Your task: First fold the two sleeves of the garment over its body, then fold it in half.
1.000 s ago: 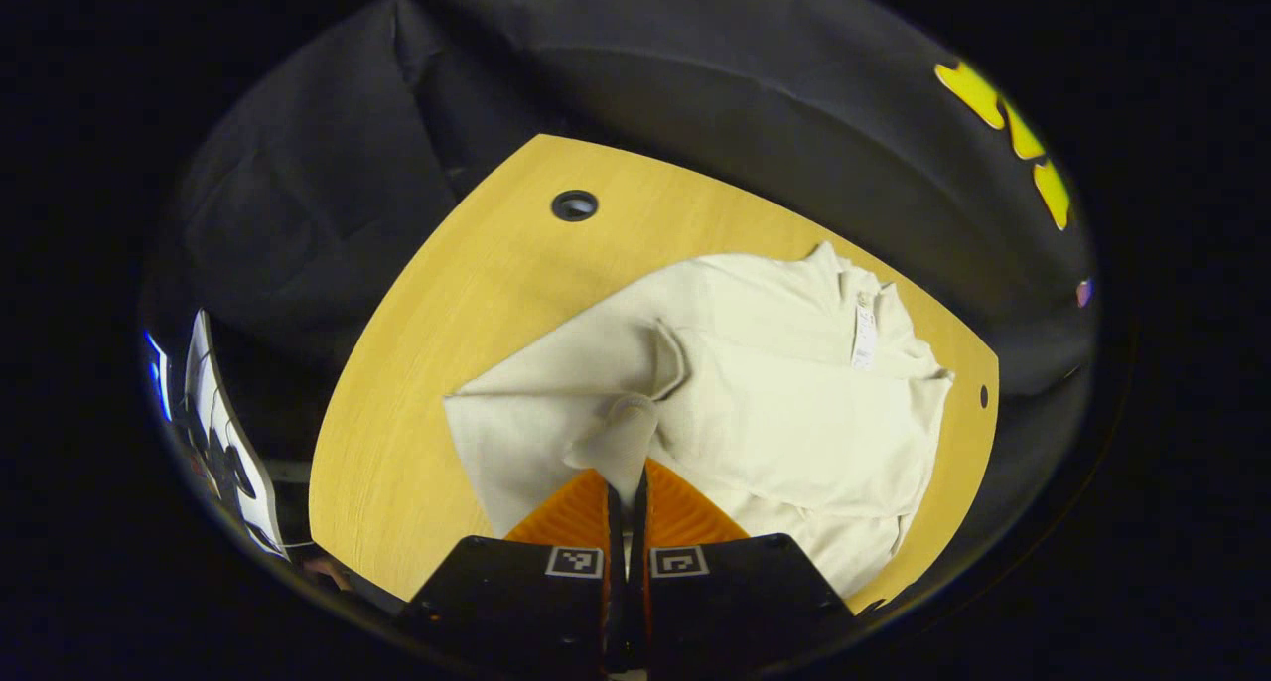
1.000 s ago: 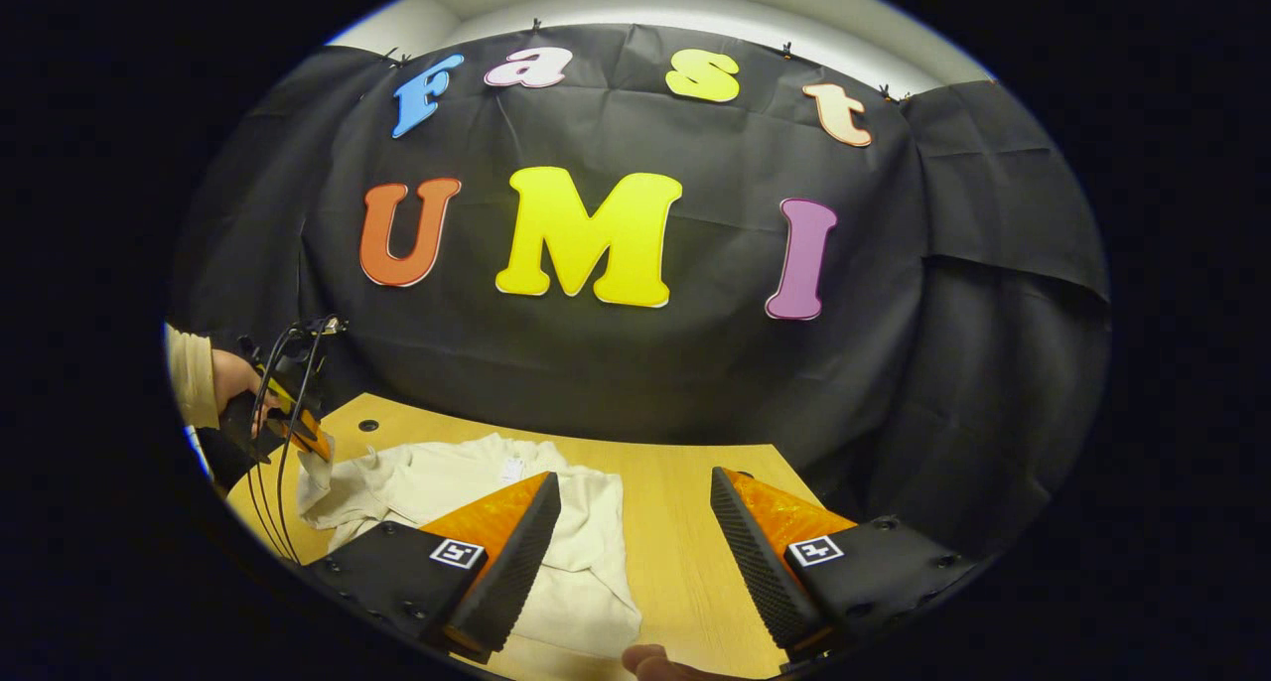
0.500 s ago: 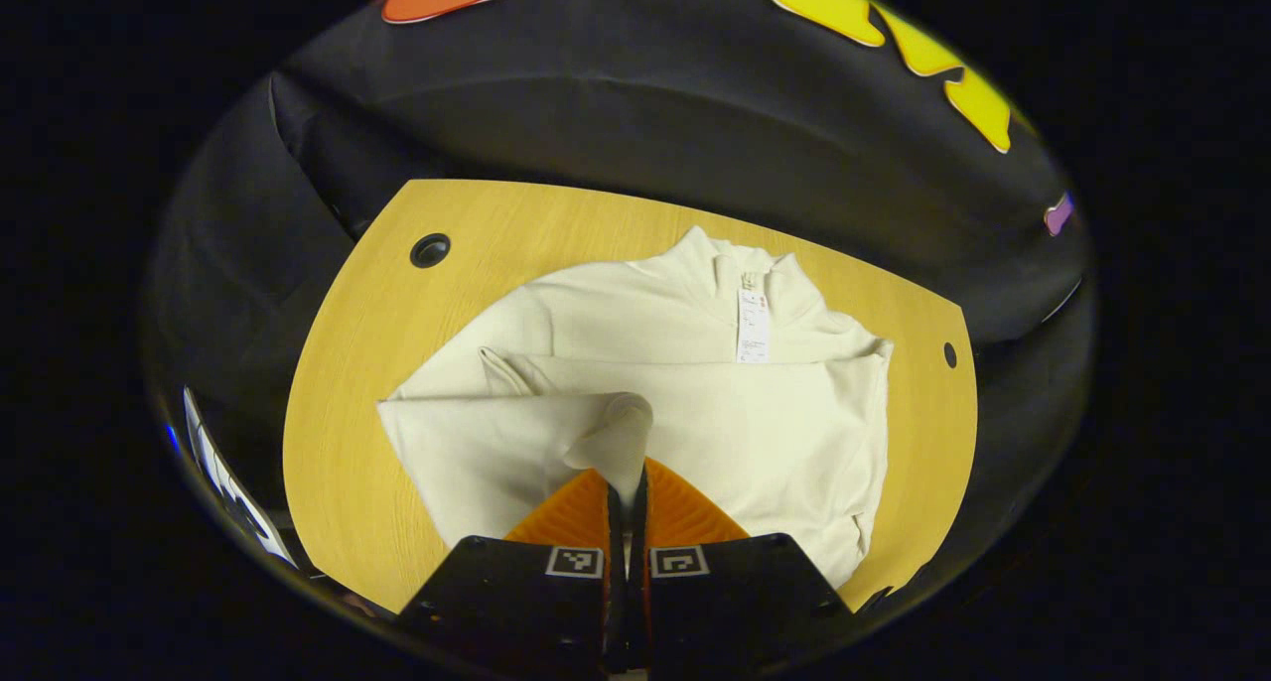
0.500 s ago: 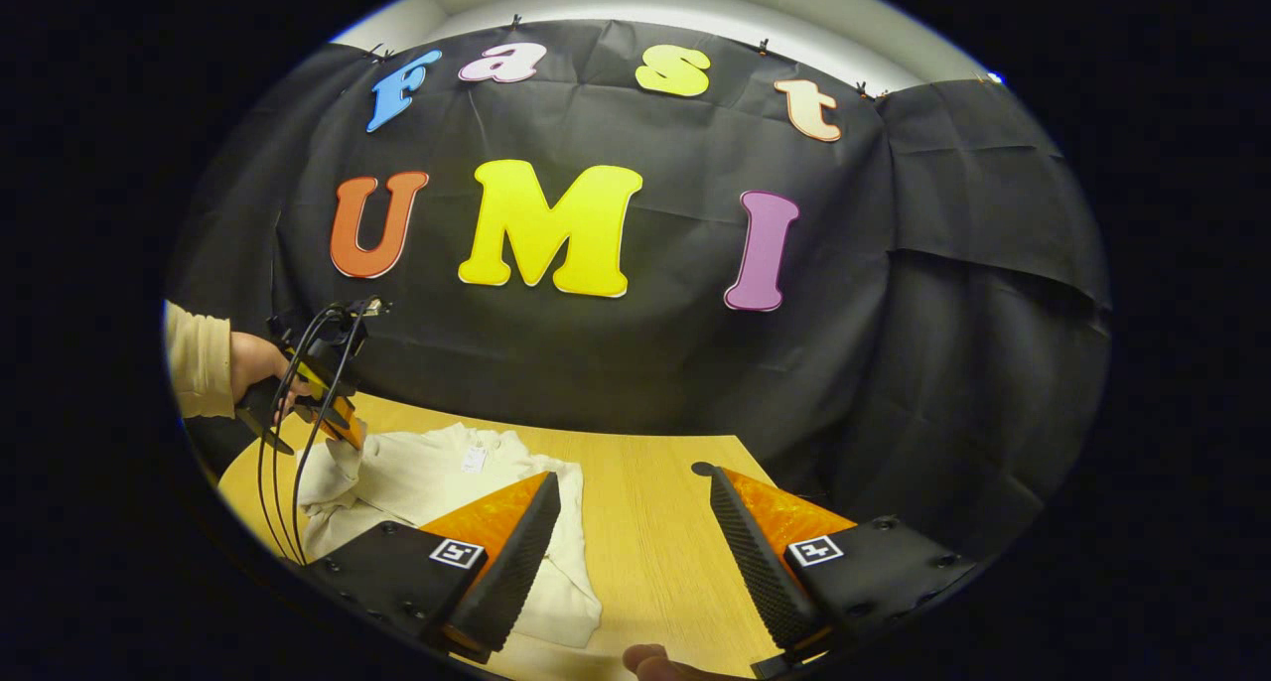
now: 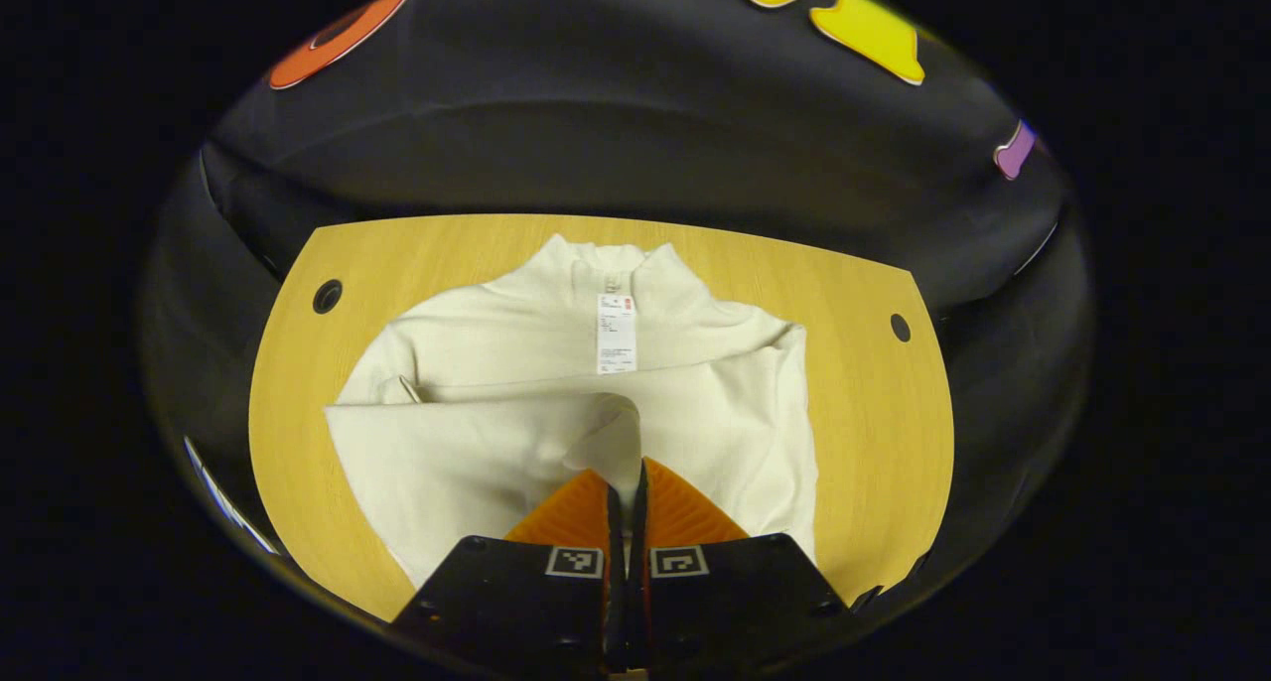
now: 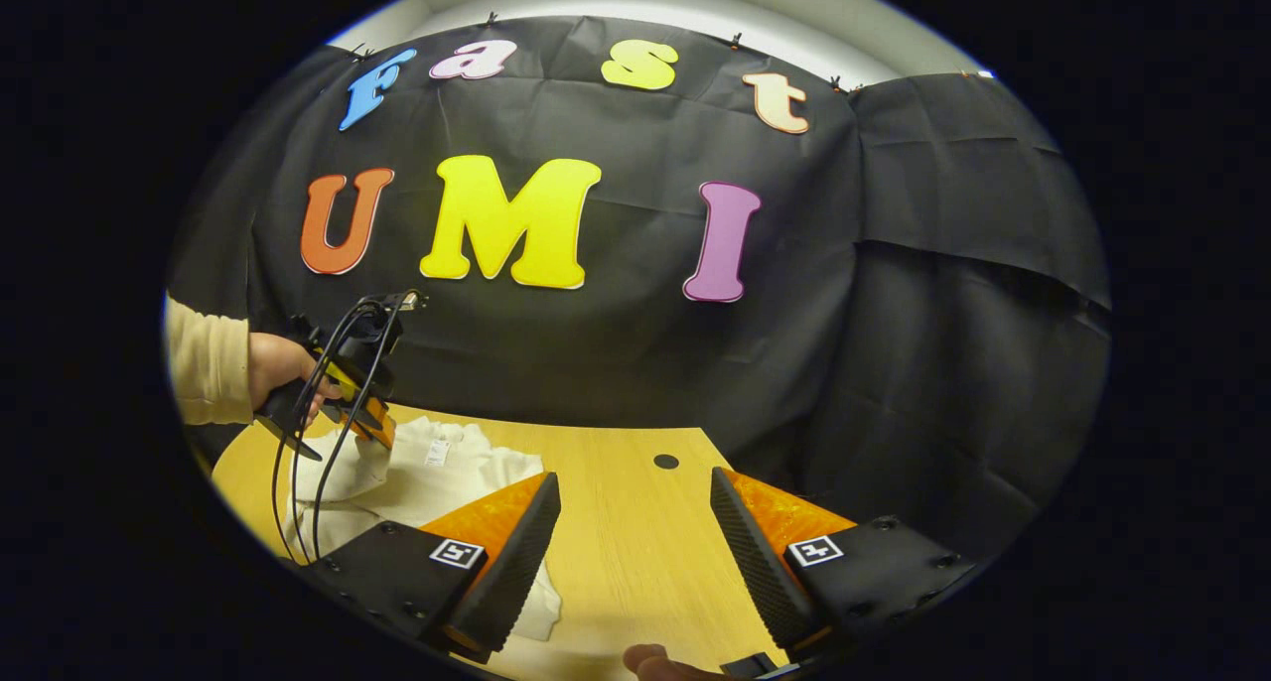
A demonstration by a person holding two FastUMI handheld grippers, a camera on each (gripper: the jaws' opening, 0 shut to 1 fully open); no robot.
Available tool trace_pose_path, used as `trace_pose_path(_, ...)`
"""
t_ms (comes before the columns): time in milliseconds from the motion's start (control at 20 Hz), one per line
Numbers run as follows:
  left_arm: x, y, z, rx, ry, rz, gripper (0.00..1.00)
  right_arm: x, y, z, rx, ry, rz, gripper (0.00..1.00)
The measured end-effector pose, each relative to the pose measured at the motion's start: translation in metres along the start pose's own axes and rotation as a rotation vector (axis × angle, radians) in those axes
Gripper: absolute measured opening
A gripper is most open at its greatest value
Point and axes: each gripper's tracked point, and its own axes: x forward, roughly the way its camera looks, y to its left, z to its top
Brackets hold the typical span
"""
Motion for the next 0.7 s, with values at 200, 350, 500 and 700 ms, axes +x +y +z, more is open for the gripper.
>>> trace_pose_path(200,0.0,-0.065,-0.001,0.072,-0.008,-0.059,0.04,-0.002,-0.017,-0.005,-0.012,0.012,-0.014,0.95)
trace_pose_path(350,-0.002,-0.106,-0.006,0.114,-0.018,-0.083,0.04,-0.004,-0.031,-0.008,-0.018,0.016,-0.031,0.95)
trace_pose_path(500,-0.002,-0.132,-0.013,0.112,-0.039,-0.094,0.04,-0.002,-0.048,-0.015,-0.024,0.031,-0.054,0.95)
trace_pose_path(700,0.018,-0.138,-0.02,0.067,-0.015,-0.077,0.06,-0.004,-0.064,-0.025,-0.033,0.055,-0.066,0.95)
